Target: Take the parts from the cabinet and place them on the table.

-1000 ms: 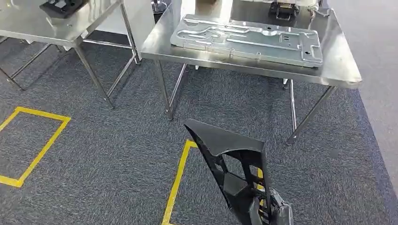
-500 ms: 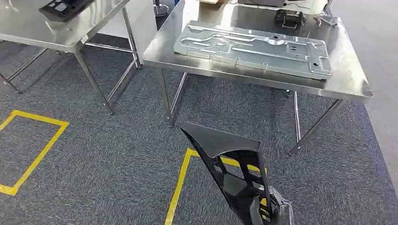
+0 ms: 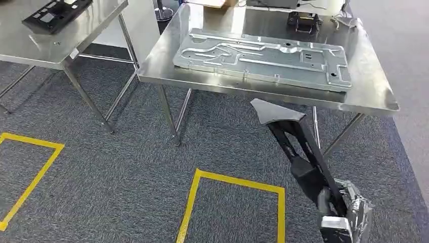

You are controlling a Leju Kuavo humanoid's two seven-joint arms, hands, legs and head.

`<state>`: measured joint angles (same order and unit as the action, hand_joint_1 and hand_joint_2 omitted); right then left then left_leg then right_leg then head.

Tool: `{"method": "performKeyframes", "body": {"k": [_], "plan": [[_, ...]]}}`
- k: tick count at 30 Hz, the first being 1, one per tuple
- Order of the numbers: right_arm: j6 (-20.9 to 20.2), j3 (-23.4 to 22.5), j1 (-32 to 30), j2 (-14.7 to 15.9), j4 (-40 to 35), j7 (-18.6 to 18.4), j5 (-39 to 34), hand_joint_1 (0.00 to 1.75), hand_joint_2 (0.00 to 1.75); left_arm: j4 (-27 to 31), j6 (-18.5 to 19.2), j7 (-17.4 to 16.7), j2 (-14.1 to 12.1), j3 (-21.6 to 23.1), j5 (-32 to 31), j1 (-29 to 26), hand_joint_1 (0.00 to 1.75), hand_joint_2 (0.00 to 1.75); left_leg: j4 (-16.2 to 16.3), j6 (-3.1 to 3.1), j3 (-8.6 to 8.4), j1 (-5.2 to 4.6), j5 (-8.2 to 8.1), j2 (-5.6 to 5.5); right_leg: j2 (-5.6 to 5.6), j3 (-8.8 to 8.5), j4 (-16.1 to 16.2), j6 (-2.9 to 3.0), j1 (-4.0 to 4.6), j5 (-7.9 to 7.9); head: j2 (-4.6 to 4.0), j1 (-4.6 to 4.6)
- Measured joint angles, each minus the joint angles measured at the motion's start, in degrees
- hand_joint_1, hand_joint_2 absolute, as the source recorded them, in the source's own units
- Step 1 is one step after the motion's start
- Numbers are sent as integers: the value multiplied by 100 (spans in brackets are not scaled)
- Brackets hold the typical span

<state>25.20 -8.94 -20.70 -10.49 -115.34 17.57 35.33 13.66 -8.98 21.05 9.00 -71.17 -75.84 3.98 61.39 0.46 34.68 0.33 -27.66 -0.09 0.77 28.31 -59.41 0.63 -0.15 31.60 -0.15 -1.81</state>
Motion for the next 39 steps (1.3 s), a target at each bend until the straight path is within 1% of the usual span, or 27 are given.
{"method": "performKeyframes", "body": {"k": [1,2,3,5,6,8,10,11,12,14,16,17,19,20,22,24,25,26,27,28,29,30,32,34,36,37,39], "plan": [[57,-134,138,134,9,-168,226,175,175,-4,26,-7,-7,11,-30,23,0,175,-4,15,-40,-18,-149,-11,26,9,23,-61,-19,35,0,-2],[105,-262,260,249,29,-352,501,175,175,-4,42,-7,-7,28,-39,25,0,175,-50,60,-68,-28,-53,-9,26,-61,60,-102,-31,33,0,-4],[183,-416,393,407,91,-543,867,175,175,-7,52,-9,-15,59,-67,26,0,175,-122,122,-130,-12,-6,-23,27,-45,-90,-160,-16,-104,0,0],[293,-637,721,751,270,-866,1538,175,175,-9,61,-17,-15,120,-120,60,0,175,-233,176,-305,14,42,-19,-9,1,-267,-217,-50,-70,0,0],[354,-723,935,914,400,-988,1852,175,175,-9,63,-33,-20,144,-138,77,0,175,-254,197,-340,17,29,-18,-18,171,-512,-259,-55,6,0,-2],[443,-863,1238,1224,720,-1186,2455,175,175,-9,63,-92,-26,164,-188,111,0,175,-254,214,-362,17,-21,-13,-28,695,-1201,-326,-78,351,0,-2],[485,-909,1405,1423,984,-1265,2756,175,175,-9,66,-103,-31,208,-214,109,0,175,-254,208,-416,18,-93,-22,-39,1051,-1475,-310,-94,476,0,-2],[487,-918,1467,1512,1084,-1278,2791,175,175,-9,66,-111,-31,232,-216,103,0,175,-254,194,-470,20,-137,-34,-46,1083,-1319,-321,-112,336,0,-2],[492,-931,1527,1578,1154,-1300,2872,175,175,-11,74,-116,-31,254,-221,100,0,175,-254,176,-546,24,-197,-40,-52,1010,-949,-339,-127,72,0,-2],[518,-937,1634,1694,1283,-1455,3323,175,175,-17,79,-131,-28,286,-247,94,0,175,-260,126,-639,30,-310,-41,-81,797,-92,-326,-138,-680,0,0],[496,-922,1813,1839,1535,-1602,3850,175,175,-20,83,-164,-29,304,-291,130,0,175,-275,44,-715,20,-372,-50,-110,830,-98,-239,-50,-492,0,9],[459,-898,1915,1923,1668,-1687,4136,175,175,-20,85,-181,-31,321,-297,136,0,175,-326,-4,-747,15,-430,-34,-95,803,-83,-181,-51,-584,0,9],[426,-795,2229,2129,1994,-1792,4566,175,175,-20,92,-192,-33,361,-323,170,0,175,-227,-69,-838,-8,-367,-26,-63,685,-58,-76,-87,-528,0,7],[413,-734,2348,2210,2134,-1833,4677,175,175,-20,94,-199,-42,391,-330,202,0,175,-1,-84,-730,8,-333,-22,-61,628,-17,-34,-97,-502,0,7],[398,-660,2556,2330,2313,-1879,4738,175,175,-20,116,-199,-39,420,-330,259,0,175,791,-136,-208,11,-347,-20,-76,524,-4,28,-92,-413,0,4],[400,-579,2655,2384,2469,-1894,4769,175,175,-20,122,-199,-39,426,-334,247,0,175,1440,-115,348,10,-777,-20,-77,394,-4,52,-63,-289,0,2],[400,-551,2664,2406,2520,-1894,4775,175,175,-20,122,-199,-39,428,-334,226,0,175,1520,-103,516,8,-905,-20,-76,318,-4,60,-50,-225,0,2],[400,-527,2667,2426,2559,-1897,4775,175,175,-20,122,-199,-39,428,-334,206,0,175,1415,-79,599,-2,-914,-20,-74,231,-4,61,-32,-158,0,0],[400,-498,2674,2450,2596,-1905,4790,175,175,-20,122,-199,-39,428,-334,193,0,175,1114,-30,601,-32,-774,-22,-70,119,-3,65,-9,-77,0,2],[400,-468,2691,2465,2625,-1916,4832,175,175,-20,122,-199,-42,430,-336,188,0,175,735,34,558,-49,-490,-23,-72,19,1,67,14,0,0,2],[391,-426,2722,2489,2654,-1938,4896,175,175,-20,122,-197,-46,431,-341,181,0,175,263,149,508,-98,61,-22,-76,-69,8,71,32,84,0,2],[376,-371,2782,2498,2717,-1951,4961,175,175,-20,116,-194,-88,433,-359,145,0,175,41,230,521,-164,613,-71,-69,-132,-6,62,35,143,0,9],[334,-240,2884,2518,2813,-2001,5096,175,175,-33,98,-179,-76,457,-417,135,0,175,1,209,399,-171,485,-45,-13,-210,67,-20,30,243,0,7],[328,-164,2921,2578,2843,-2032,5188,175,175,-39,61,-149,-70,505,-472,121,0,175,-128,262,277,-179,435,-35,-16,-284,-12,-72,23,103,0,4],[315,-89,2987,2625,2876,-2078,5278,175,175,-48,28,-120,-28,579,-544,95,0,175,-329,287,8,-116,415,-53,-41,-37,-536,-122,-3,-41,0,4],[302,-63,3009,2662,2878,-2102,5322,175,175,-50,4,-114,-24,596,-597,69,0,175,-369,313,-67,-107,376,-55,-39,234,-912,-152,-16,-1,0,4],[293,-35,2965,2731,2870,-2139,5333,175,175,-55,-57,-96,18,664,-692,9,0,175,-393,283,-203,-76,264,-75,-43,741,-1415,-240,-71,388,0,4]]}}
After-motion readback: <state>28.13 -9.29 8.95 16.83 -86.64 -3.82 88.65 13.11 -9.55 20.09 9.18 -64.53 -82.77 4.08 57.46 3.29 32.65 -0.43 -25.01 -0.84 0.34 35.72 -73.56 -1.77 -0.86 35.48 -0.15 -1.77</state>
